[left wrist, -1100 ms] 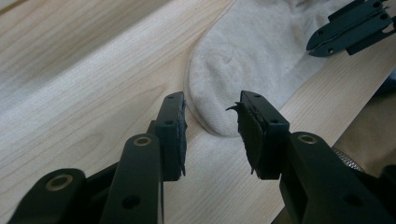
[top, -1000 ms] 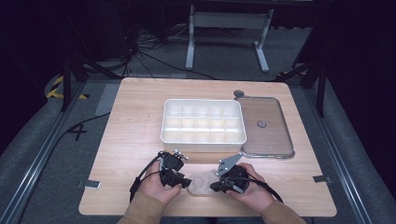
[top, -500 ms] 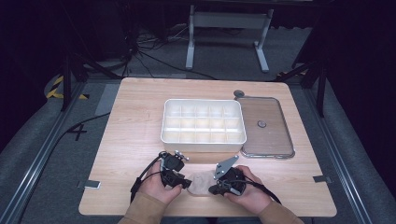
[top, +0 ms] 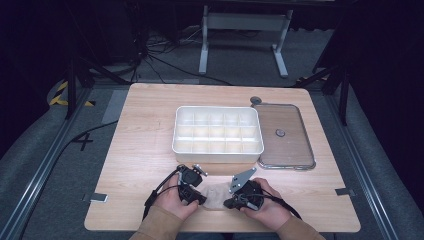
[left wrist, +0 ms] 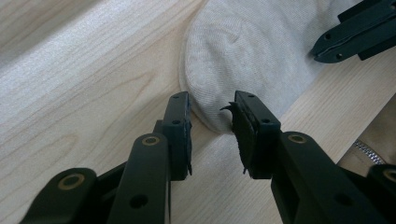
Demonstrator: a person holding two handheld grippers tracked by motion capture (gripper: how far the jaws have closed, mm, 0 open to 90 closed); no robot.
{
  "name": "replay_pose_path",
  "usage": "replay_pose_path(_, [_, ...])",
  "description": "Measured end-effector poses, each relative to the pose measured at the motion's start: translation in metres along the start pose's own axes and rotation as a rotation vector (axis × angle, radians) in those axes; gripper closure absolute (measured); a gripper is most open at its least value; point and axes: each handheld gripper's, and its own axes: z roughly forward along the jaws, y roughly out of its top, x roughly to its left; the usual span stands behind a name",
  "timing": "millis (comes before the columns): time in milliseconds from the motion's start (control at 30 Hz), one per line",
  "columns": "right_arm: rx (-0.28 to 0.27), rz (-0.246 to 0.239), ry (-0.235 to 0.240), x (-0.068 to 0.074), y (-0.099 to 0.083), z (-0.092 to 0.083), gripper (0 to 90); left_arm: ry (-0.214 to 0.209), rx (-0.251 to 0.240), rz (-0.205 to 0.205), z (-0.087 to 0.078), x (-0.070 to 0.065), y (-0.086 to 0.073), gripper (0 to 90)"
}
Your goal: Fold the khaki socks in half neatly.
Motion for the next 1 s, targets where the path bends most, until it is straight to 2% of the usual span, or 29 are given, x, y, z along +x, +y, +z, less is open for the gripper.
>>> replay_pose_path(100, [0.001, -0.008, 0.004, 0.001, 0.0, 0.0, 90.0, -0.002, -0.002, 0.014, 0.001, 0.0, 0.0, 69.7])
replay_pose_path(267, [0.001, -0.019, -0.01, 0.002, 0.0, 0.0, 90.0, -0.004, 0.0, 0.007, 0.002, -0.002, 0.001, 72.1])
replay_pose_path(333, [0.002, -0.018, -0.007, 0.002, 0.0, 0.0, 90.0, 0.001, -0.002, 0.018, 0.003, -0.002, 0.001, 74.9])
replay_pose_path(433, [0.003, -0.017, -0.006, 0.002, 0.0, 0.0, 90.0, -0.018, 0.001, 0.024, 0.004, -0.002, 0.001, 82.2])
replay_pose_path(667, [0.003, -0.021, -0.009, 0.002, 0.0, 0.0, 90.0, 0.01, -0.007, 0.038, -0.001, -0.005, 0.001, 86.0])
replay_pose_path(800, [0.002, -0.022, -0.011, 0.003, 0.0, 0.0, 90.0, -0.006, -0.035, 0.037, -0.011, -0.008, 0.001, 86.2])
replay_pose_path(933, [-0.001, -0.027, -0.012, 0.004, 0.0, 0.001, 90.0, -0.013, -0.071, 0.06, -0.023, -0.011, 0.001, 86.3])
replay_pose_path(967, [-0.005, -0.026, -0.005, 0.004, 0.001, 0.001, 90.0, -0.025, -0.097, 0.065, -0.027, -0.013, 0.0, 86.3])
replay_pose_path(1000, [-0.005, -0.026, -0.005, 0.004, 0.001, 0.001, 90.0, -0.025, -0.097, 0.065, -0.027, -0.013, 0.0, 86.4])
